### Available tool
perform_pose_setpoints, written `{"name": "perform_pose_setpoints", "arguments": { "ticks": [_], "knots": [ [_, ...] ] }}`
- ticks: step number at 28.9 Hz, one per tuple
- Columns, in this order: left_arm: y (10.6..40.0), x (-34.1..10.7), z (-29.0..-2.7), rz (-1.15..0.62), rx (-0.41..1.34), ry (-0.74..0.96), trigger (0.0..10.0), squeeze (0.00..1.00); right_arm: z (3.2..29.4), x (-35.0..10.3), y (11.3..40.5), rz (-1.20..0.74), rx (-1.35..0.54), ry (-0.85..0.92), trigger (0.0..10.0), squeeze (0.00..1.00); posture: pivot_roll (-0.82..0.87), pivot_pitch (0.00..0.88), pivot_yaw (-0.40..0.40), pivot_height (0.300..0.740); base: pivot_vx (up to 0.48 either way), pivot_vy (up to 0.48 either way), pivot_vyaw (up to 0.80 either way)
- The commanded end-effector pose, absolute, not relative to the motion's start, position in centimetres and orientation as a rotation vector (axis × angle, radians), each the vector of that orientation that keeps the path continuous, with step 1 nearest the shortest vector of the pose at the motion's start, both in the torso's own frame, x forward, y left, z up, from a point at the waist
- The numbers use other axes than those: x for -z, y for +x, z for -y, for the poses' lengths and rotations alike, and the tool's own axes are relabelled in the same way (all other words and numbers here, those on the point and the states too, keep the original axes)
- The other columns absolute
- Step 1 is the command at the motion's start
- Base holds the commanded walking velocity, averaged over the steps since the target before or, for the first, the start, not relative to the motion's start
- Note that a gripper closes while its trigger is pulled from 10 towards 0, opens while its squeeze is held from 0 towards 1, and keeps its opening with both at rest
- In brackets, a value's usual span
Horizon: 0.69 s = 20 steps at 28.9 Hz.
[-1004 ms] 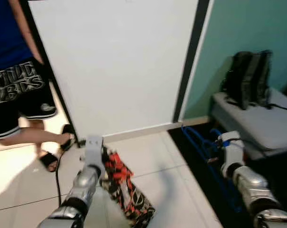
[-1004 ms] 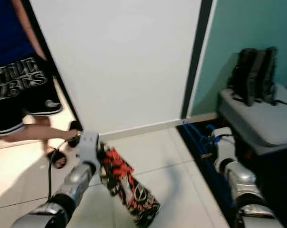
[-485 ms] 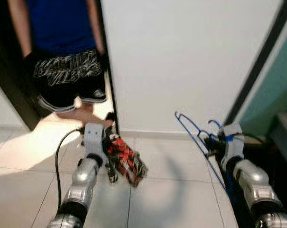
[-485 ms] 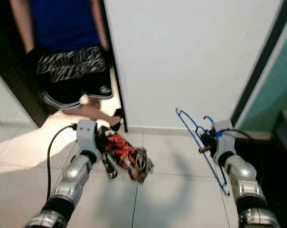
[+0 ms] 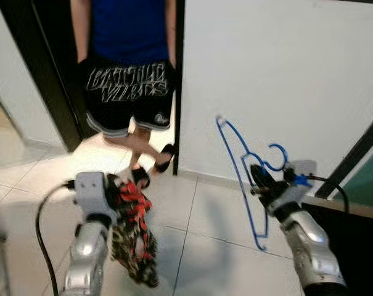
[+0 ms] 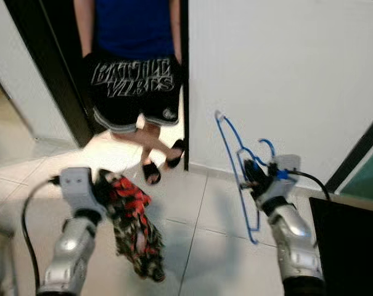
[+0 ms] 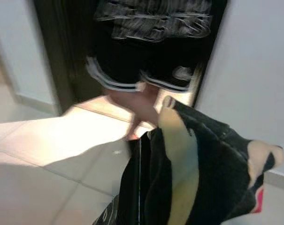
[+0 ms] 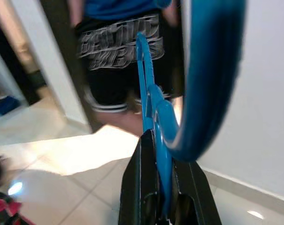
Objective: Hang hanger
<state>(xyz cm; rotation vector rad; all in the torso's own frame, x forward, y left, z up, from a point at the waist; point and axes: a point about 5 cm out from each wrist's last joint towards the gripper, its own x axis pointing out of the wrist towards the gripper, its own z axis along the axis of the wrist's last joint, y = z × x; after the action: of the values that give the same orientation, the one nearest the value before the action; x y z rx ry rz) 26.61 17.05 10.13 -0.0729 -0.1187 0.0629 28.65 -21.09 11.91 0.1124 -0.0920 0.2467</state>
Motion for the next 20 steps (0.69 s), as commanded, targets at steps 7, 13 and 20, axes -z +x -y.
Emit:
{"name": "perform_pose_setpoints", "arguments": {
  "ticks": [7, 13, 20],
  "knots": [
    [25.0, -11.2, -16.2, 0.141, -0.038, -0.044, 10.0, 0.0, 20.7, -11.2, 25.4, 0.032, -0.233, 0.1, 10.0, 0.0, 0.0, 0.069, -0.008, 0.74, 0.0, 0.0, 0.73],
    [25.0, -11.4, -16.2, 0.126, -0.054, -0.073, 10.0, 0.0, 20.2, -11.3, 25.5, 0.015, -0.25, 0.085, 10.0, 0.0, 0.02, 0.072, -0.01, 0.74, 0.0, 0.0, 0.72],
    [24.7, -11.7, -16.2, 0.105, -0.06, -0.085, 10.0, 0.0, 19.9, -11.2, 25.2, 0.002, -0.246, 0.086, 10.0, 0.0, 0.02, 0.069, -0.01, 0.74, 0.0, 0.0, 0.72]
  ]
}}
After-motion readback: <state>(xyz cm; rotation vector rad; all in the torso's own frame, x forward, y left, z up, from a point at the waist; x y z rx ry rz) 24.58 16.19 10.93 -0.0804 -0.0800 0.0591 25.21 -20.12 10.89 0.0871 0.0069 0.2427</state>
